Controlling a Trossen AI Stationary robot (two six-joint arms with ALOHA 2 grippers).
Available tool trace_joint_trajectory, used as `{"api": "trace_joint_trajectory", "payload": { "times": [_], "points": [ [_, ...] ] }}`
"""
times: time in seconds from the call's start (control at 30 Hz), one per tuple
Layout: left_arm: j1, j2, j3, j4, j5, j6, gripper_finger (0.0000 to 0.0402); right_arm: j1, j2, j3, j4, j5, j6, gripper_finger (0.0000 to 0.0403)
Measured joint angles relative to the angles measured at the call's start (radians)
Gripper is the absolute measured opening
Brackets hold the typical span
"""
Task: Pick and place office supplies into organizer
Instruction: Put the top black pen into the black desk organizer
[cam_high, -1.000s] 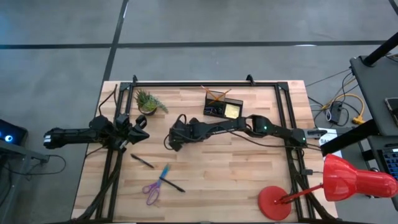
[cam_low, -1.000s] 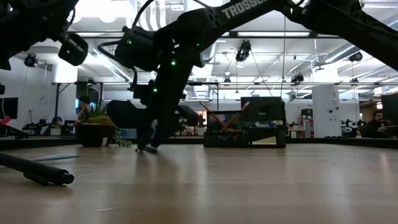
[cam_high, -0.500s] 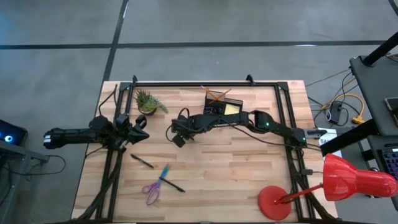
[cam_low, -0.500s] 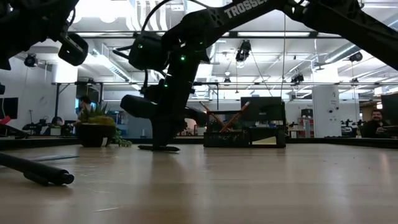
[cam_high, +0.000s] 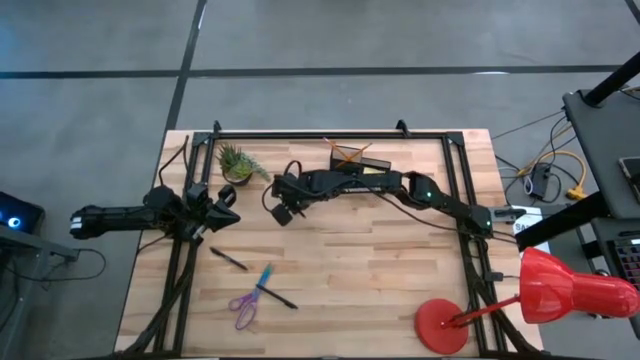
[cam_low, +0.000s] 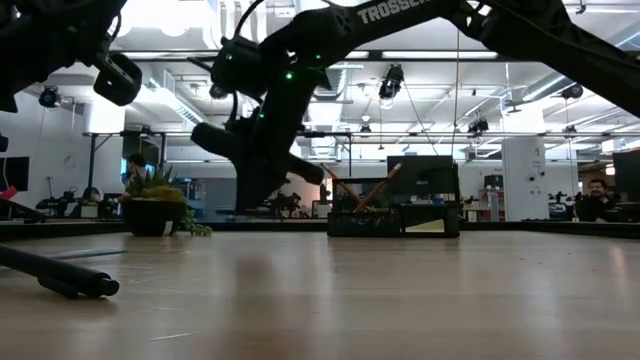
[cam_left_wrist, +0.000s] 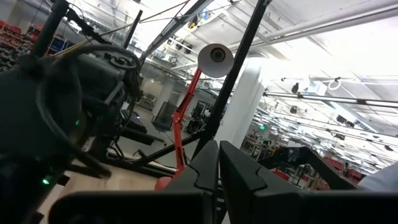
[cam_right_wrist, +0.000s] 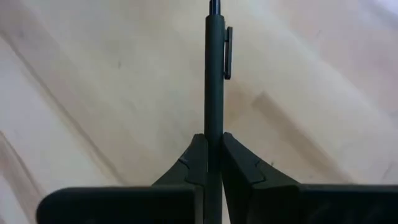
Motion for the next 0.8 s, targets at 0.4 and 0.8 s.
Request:
{"api": "trace_joint_trajectory", "payload": {
  "times": [0.4,0.8],
  "points": [
    [0.0,0.0,0.0,0.0,0.0,0.0,0.0,0.033,-0.071,0.117,-0.019,0.667,0.024,0.0012],
    [0.0,0.002,0.0,0.0,0.0,0.0,0.0,0.093,-0.174,0.071,-0.523,1.162,0.605,0.0014]
  ]
}}
